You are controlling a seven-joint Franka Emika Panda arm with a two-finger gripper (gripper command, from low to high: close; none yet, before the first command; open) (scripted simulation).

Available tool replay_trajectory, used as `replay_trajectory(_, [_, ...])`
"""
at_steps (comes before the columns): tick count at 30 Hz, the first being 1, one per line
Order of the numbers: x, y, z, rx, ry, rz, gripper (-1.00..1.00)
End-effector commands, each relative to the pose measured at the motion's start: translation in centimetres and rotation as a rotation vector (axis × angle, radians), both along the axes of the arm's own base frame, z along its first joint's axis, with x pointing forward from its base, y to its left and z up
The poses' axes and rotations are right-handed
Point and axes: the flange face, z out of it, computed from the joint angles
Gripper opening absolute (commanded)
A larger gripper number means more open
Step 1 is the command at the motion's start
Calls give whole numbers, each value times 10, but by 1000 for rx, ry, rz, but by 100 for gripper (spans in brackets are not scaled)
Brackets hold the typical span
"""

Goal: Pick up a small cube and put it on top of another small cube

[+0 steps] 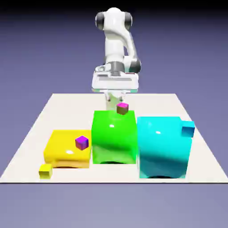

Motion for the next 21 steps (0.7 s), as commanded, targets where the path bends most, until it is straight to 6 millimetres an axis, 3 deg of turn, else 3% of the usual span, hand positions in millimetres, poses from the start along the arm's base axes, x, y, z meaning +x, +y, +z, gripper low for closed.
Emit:
replay_trajectory(1, [9,-8,-4,7,35,-9,0])
replay_trajectory(11, [89,-96,-68,67,374,-83,0])
replay_trajectory(21, [133,-191,-147,98,678,-131,0])
